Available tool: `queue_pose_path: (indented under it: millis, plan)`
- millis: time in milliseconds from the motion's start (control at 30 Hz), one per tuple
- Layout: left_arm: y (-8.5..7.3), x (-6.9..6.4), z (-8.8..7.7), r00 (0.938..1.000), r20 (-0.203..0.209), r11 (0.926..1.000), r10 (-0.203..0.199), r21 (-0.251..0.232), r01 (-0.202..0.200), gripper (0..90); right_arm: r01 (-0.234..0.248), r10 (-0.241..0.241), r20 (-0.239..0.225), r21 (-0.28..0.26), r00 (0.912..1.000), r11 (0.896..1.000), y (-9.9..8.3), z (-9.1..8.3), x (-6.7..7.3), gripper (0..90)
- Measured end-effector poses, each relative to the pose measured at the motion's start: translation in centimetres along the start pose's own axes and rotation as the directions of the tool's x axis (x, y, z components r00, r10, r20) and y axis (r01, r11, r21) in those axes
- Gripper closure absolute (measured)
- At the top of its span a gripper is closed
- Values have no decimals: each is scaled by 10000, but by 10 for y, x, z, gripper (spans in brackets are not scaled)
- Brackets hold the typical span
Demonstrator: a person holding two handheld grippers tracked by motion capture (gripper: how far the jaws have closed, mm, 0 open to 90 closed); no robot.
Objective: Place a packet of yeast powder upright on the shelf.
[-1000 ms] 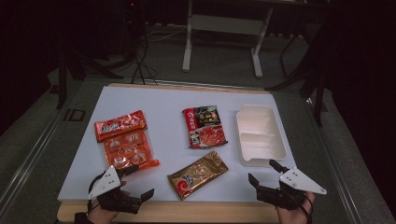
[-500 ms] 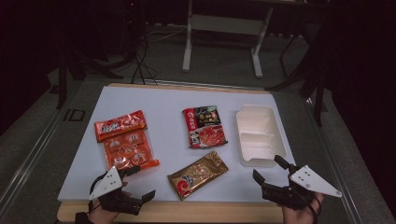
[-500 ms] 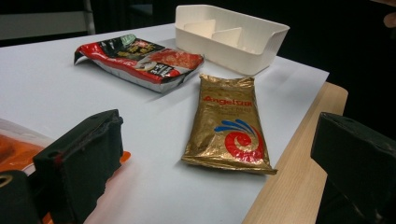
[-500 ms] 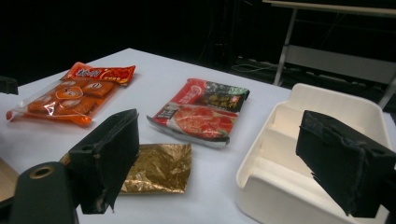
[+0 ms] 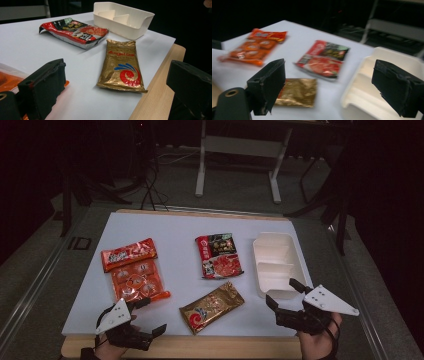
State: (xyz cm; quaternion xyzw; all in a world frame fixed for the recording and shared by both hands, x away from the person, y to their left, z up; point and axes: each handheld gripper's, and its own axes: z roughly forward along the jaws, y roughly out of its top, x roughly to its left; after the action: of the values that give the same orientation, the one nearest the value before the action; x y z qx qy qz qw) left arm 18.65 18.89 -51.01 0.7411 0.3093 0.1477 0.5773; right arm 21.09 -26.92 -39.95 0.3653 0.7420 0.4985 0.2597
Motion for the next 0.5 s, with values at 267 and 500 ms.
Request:
queue_pose_path:
  millis: [267,500]
  plan:
    - [0,0,0,10000,56,10000,-37,37,37,26,193,-190,-387,57,9991,9998,9,14,8,103]
    - [0,0,1,10000,84,10000,1,82,-1,26,372,-348,-749,306,9966,9988,12,27,13,99]
